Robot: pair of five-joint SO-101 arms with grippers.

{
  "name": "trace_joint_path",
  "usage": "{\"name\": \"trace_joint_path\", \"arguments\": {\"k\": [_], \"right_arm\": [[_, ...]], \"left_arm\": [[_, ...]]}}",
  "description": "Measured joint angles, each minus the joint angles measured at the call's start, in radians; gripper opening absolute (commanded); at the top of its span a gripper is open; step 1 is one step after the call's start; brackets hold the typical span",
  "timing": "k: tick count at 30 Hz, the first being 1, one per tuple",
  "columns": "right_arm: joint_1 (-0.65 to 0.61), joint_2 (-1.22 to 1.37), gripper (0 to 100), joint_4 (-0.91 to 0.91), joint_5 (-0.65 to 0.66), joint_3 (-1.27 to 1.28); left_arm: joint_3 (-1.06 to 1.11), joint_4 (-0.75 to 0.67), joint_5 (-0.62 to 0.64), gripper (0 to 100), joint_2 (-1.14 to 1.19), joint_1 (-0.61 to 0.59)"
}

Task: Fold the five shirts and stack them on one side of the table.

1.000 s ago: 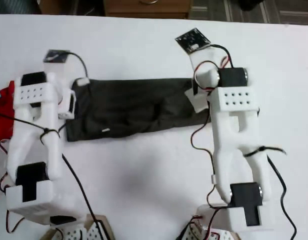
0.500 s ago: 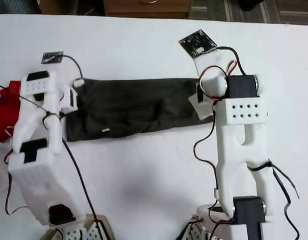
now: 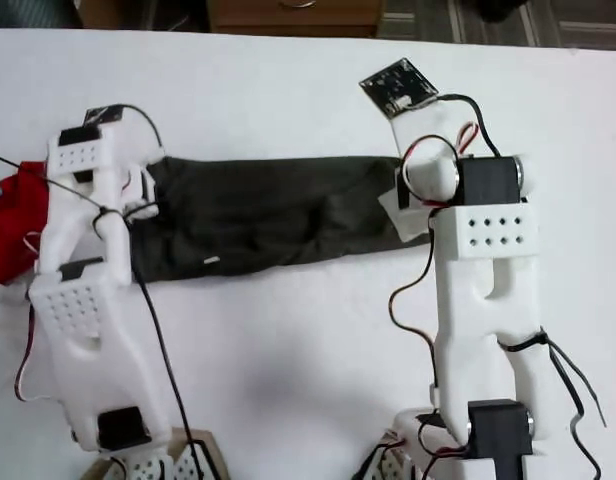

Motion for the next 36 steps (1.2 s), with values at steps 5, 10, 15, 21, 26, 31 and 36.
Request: {"name": "trace_joint_path", "arguments": {"k": [5, 10, 15, 21, 26, 31, 36], "right_arm": [[0.000, 0.000, 1.8, 0.000, 0.000, 0.000], [0.000, 0.000, 1.8, 0.000, 0.000, 0.000], [0.002, -0.031, 1.8, 0.000, 0.000, 0.000], [0.002, -0.035, 1.8, -0.002, 0.000, 0.032], [0.000, -0.035, 1.8, -0.058, 0.000, 0.143], [0.000, -0.035, 1.8, -0.132, 0.000, 0.244], [0.000, -0.035, 1.8, -0.167, 0.000, 0.296]], "left_arm": [[-0.146, 0.115, 0.003, 10, 0.101, 0.029], [-0.276, 0.196, -0.012, 3, 0.190, 0.074], [-0.393, 0.270, -0.052, 3, 0.262, 0.077], [-0.450, 0.304, -0.127, 3, 0.288, 0.000], [-0.454, 0.310, -0.212, 3, 0.290, -0.112], [-0.448, 0.315, -0.273, 3, 0.285, -0.180], [-0.322, 0.315, -0.288, 3, 0.167, -0.187]]}}
